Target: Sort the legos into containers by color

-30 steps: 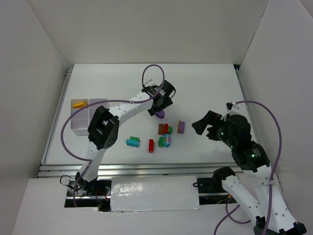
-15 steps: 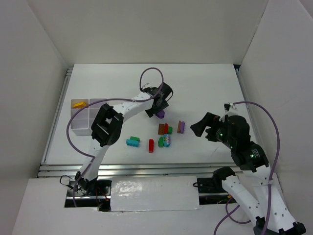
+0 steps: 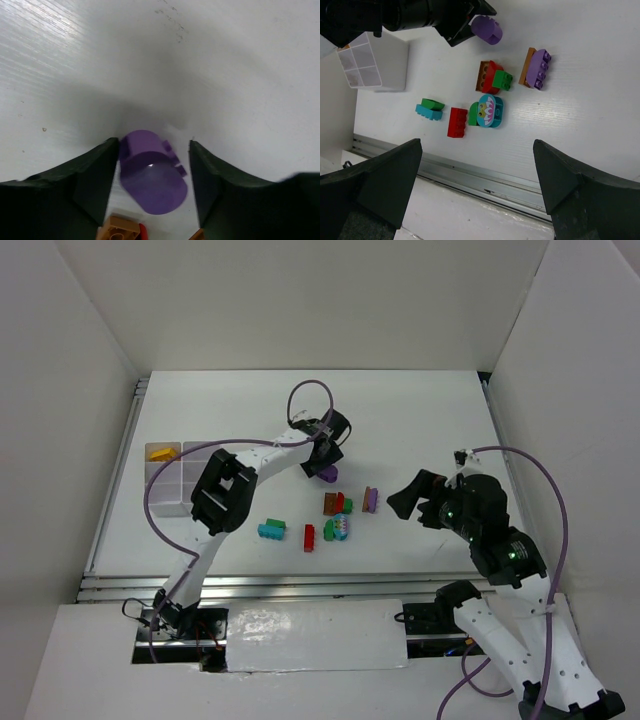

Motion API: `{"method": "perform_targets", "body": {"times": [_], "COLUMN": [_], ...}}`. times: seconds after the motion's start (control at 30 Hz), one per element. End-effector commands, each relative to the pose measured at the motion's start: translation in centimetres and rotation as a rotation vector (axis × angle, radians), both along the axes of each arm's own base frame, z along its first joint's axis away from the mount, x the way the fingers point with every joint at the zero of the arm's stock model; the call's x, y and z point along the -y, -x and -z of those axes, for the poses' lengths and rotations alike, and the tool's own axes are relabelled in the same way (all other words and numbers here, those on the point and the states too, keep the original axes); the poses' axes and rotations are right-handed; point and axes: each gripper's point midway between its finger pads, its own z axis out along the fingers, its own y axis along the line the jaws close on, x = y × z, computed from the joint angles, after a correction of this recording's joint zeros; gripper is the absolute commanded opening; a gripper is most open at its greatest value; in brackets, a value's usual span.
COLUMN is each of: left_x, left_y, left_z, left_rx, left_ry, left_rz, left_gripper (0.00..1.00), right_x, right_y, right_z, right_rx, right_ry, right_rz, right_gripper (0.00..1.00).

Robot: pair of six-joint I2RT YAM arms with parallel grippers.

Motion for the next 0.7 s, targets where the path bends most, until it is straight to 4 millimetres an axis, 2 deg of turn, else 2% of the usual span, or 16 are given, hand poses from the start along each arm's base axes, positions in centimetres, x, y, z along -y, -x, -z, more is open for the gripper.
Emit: {"method": "perform_targets", "body": {"times": [0.0,0.13,0.17,0.2,0.23,0.27,0.33,0.5,0.57,0.6,0.63,0.67], "left_x": [0.7,0.6,0.7,0.7,0.6,0.6,0.6,0.5,0.3,0.2,0.1,0.0], "left_y": [0.3,0.7,0.5,0.5,0.7,0.7,0.6,0.5,0.4,0.4,0.4,0.3], "left_z": [1.3,1.3,0.8,0.7,0.9,0.8,0.5,-0.3,-0.8,-0.9,-0.9,-1.1], "left_rx": [-0.023,-0.031,-0.017,-0.01,-0.013,-0.014,-0.012,0.002,0.016,0.015,0.016,0.021], "left_ry": [0.007,0.011,0.024,0.025,0.025,0.024,0.02,0.02,0.013,0.007,0.002,-0.006], "left_rz": [0.026,0.027,0.028,0.035,0.035,0.034,0.038,0.044,0.045,0.046,0.045,0.05], "left_gripper": [0.67,0.66,0.65,0.44,0.33,0.27,0.29,0.5,0.48,0.34,0.28,0.27], "right_x": [-0.5,-0.5,-0.4,-0.5,-0.4,-0.4,-0.4,-0.4,-0.4,-0.4,-0.4,-0.3], "right_y": [-0.5,-0.5,-0.5,-0.5,-0.5,-0.5,-0.4,-0.4,-0.4,-0.3,-0.4,-0.4], "right_z": [-0.3,0.0,0.0,0.1,0.1,0.1,0.1,0.1,0.0,0.1,0.0,0.1], "right_rx": [0.04,0.037,0.037,0.037,0.037,0.037,0.039,0.04,0.043,0.041,0.042,0.041], "right_ry": [0.003,0.005,0.006,0.005,0.006,0.006,0.005,0.007,0.006,0.007,0.005,0.007], "right_rz": [-0.026,-0.028,-0.026,-0.026,-0.026,-0.026,-0.026,-0.026,-0.025,-0.026,-0.026,-0.025], "right_gripper": [1.0,1.0,1.0,1.0,0.99,1.0,1.0,1.0,1.0,1.0,1.0,1.0]}}
